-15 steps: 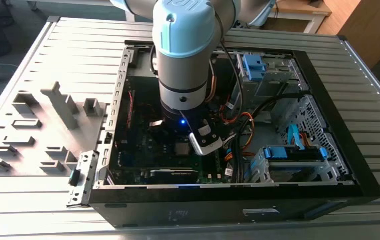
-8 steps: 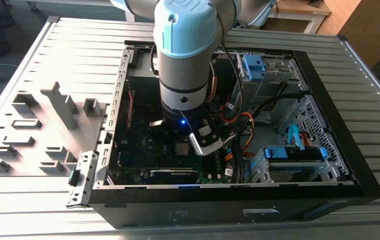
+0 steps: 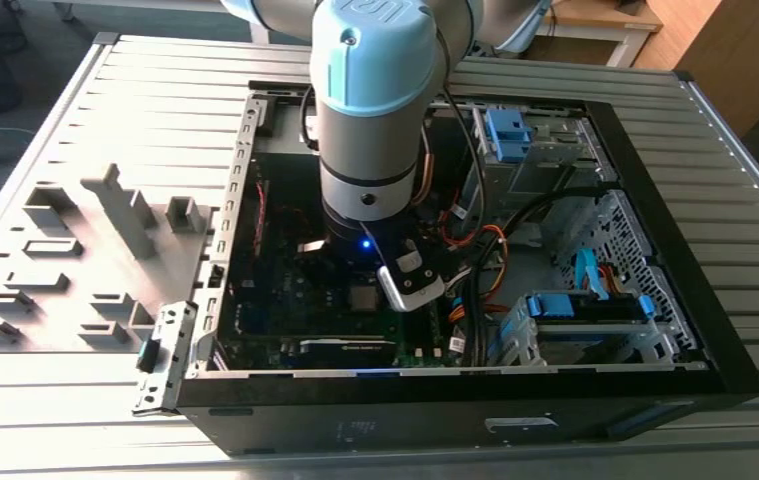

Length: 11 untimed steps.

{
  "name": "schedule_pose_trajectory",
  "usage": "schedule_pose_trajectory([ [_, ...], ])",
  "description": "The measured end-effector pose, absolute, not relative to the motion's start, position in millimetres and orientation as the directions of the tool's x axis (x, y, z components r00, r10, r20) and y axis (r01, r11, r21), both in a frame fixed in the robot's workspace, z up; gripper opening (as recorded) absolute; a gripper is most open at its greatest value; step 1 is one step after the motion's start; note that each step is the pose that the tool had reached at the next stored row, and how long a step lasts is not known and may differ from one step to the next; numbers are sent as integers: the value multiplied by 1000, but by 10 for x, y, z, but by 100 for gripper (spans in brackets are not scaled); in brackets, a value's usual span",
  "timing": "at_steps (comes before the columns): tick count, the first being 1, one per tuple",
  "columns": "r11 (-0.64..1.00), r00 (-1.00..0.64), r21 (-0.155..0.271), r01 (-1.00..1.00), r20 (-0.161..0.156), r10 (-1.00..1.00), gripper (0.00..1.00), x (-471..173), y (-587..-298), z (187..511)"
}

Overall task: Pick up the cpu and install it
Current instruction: 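Place the cpu into insertion slot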

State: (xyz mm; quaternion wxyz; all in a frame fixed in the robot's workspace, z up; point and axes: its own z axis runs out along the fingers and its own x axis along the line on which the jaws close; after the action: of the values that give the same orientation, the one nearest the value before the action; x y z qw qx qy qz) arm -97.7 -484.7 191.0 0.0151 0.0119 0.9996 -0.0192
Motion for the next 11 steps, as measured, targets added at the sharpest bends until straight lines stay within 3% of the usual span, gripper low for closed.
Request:
schedule_pose_trajectory([
  [11,999,-999,-38,24,-27,23,51,-976,-4847,1910],
])
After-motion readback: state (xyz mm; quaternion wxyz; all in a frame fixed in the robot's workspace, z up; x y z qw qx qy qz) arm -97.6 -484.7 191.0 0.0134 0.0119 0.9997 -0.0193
